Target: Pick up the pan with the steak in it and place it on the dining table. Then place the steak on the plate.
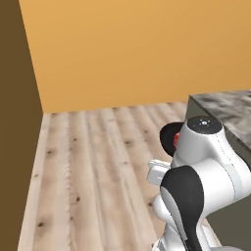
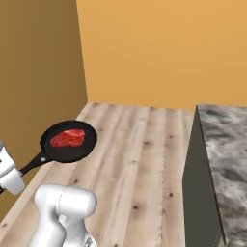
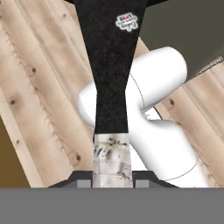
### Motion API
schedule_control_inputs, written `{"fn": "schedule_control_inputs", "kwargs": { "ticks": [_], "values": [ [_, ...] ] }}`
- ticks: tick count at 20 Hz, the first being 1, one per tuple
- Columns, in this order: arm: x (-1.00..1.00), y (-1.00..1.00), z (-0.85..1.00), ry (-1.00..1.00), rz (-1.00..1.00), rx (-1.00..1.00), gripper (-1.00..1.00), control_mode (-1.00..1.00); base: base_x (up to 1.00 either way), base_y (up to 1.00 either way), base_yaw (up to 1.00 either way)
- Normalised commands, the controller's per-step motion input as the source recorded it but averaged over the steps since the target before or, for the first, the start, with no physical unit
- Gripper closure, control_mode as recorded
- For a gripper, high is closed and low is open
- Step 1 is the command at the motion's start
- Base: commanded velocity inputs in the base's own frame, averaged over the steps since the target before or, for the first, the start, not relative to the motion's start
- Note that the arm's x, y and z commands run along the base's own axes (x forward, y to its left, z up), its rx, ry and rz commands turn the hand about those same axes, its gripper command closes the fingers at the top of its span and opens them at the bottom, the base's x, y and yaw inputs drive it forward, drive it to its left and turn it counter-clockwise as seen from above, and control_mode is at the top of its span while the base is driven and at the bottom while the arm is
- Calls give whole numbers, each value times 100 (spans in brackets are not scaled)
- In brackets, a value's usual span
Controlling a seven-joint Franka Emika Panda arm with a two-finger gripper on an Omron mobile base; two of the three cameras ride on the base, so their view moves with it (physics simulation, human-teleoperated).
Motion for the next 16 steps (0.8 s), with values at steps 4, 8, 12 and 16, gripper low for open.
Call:
{"fn": "schedule_control_inputs", "kwargs": {
  "ticks": [4,8,12,16],
  "values": [
    [0,0,0,0,0,0,100,100,100,5,0],
    [0,0,0,0,0,0,100,100,100,5,-1],
    [0,0,0,0,0,0,100,100,100,4,-2],
    [0,0,0,0,0,0,100,100,100,3,-2]
  ]
}}
